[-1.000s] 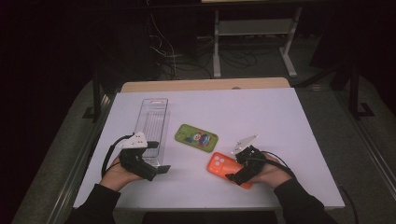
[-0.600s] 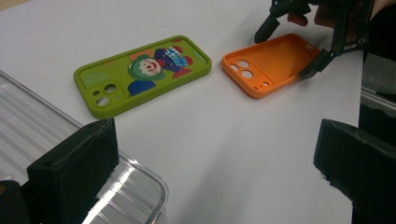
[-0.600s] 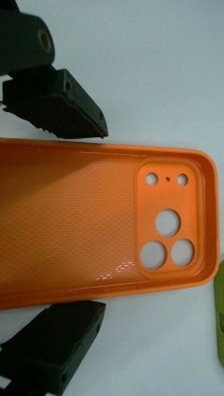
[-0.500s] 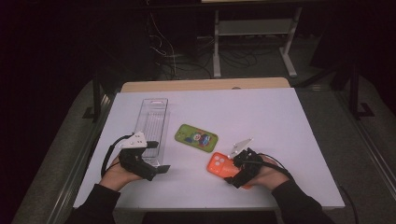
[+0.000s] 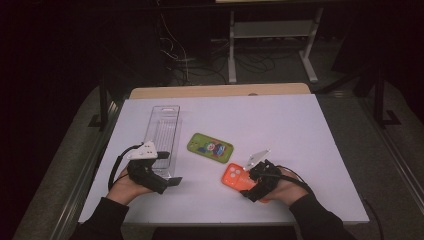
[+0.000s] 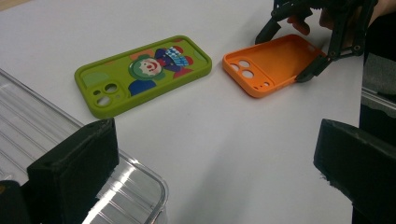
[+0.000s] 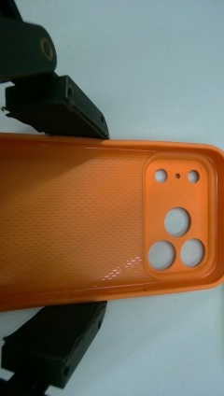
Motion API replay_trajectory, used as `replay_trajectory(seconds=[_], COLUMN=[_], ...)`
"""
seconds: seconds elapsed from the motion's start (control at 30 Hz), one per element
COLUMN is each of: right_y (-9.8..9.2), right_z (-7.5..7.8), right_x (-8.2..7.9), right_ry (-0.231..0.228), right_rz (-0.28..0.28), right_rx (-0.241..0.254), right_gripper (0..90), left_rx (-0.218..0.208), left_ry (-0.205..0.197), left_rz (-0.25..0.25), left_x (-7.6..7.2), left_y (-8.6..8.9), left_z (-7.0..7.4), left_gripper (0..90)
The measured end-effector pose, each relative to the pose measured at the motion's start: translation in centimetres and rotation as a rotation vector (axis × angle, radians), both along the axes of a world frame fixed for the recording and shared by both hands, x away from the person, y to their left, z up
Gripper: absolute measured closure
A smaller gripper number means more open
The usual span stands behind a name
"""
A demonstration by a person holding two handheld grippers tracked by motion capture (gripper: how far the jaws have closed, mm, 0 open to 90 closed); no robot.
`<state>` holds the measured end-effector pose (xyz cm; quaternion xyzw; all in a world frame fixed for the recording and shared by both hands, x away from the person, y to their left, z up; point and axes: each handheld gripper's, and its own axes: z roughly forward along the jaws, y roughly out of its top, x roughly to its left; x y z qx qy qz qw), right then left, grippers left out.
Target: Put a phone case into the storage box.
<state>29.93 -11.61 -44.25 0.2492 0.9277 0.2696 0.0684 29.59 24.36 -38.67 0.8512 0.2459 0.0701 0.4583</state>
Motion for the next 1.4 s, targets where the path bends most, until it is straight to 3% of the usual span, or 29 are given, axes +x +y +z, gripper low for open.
replay_trajectory(seconds=[0.3,0.73,1.1,1.4], right_y=[-0.5,-2.0,-2.3,-1.8], right_z=[0.3,2.4,4.2,5.8], right_x=[0.3,1.5,2.9,3.7], right_ry=[0.02,-0.006,0.006,-0.013], right_rz=[0.021,0.043,0.088,0.175], right_rx=[0.01,0.039,0.052,0.038], right_gripper=[15.1,15.1,15.1,15.0], left_rx=[-0.002,-0.028,0.011,0.034], left_ry=[-0.004,0.001,-0.004,-0.005], left_rz=[-0.014,-0.028,-0.106,-0.196], left_x=[0.2,1.0,1.9,2.8], left_y=[-0.1,-1.3,-3.1,-4.9], left_z=[0.3,1.1,1.8,2.7], left_gripper=[0.0,0.0,0.0,0.0])
